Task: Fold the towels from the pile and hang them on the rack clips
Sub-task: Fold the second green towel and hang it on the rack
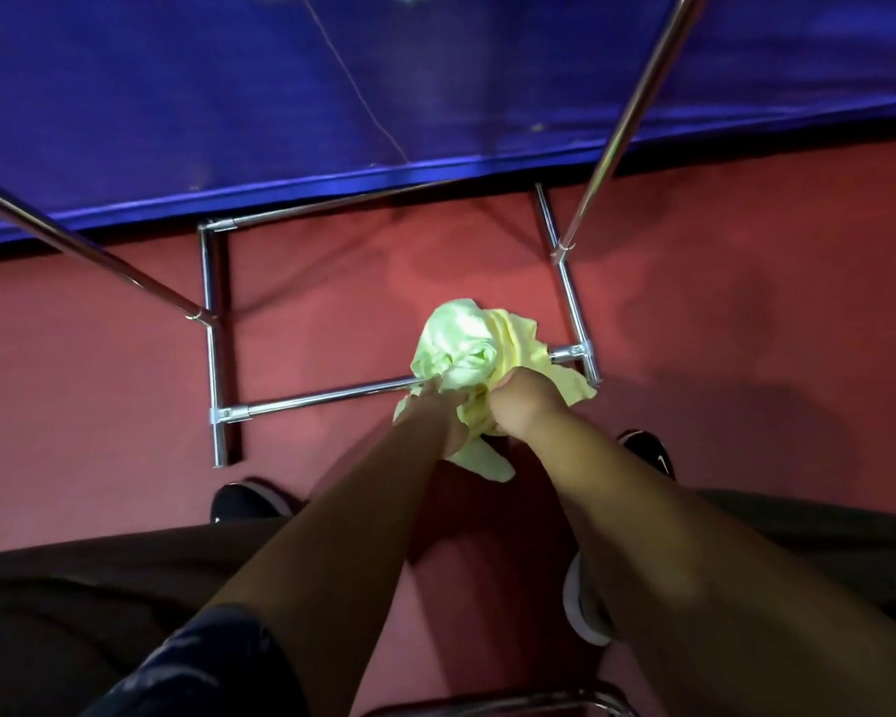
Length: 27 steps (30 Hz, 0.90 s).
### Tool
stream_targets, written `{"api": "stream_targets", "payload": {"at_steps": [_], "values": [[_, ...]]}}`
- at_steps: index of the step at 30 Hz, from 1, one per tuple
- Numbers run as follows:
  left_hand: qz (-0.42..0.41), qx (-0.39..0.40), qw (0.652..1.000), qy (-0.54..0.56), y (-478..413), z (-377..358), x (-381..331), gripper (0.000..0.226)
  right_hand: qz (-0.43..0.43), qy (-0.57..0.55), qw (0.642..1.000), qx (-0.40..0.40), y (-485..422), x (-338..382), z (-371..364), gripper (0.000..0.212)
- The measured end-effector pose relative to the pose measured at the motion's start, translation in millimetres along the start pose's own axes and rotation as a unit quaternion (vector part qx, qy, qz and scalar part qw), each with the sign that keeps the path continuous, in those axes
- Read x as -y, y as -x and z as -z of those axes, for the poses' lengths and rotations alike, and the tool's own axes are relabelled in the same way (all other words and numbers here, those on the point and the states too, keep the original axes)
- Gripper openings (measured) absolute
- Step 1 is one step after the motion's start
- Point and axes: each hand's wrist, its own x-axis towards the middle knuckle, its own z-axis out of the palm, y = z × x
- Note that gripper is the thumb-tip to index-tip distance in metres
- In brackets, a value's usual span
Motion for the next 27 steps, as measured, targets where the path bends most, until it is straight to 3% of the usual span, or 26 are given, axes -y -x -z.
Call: {"api": "stream_targets", "payload": {"at_steps": [3,6,10,14,20,23,27], "values": [[-0.003,-0.029,0.997,0.071,-12,-6,6,0.063,0.004,0.002,1.000,-0.002,-2,0,-5,0.017],[0.016,-0.120,0.966,0.230,-6,4,6,0.036,-0.002,0.002,1.000,-0.008,-2,3,-2,0.016],[-0.007,-0.155,0.870,0.468,12,34,-1,0.014,0.002,-0.035,0.999,0.007,5,10,5,0.026],[-0.023,-0.127,0.781,0.611,42,70,-13,0.018,0.040,-0.139,0.989,0.020,24,19,14,0.043],[-0.068,-0.097,0.737,0.666,106,125,-18,0.024,0.091,-0.247,0.964,-0.031,77,52,41,0.057],[-0.098,-0.105,0.713,0.686,139,151,-18,0.024,0.112,-0.324,0.939,-0.016,114,76,61,0.046],[-0.143,-0.095,0.718,0.675,199,186,-18,0.044,0.124,-0.391,0.911,0.032,166,112,99,0.032]]}}
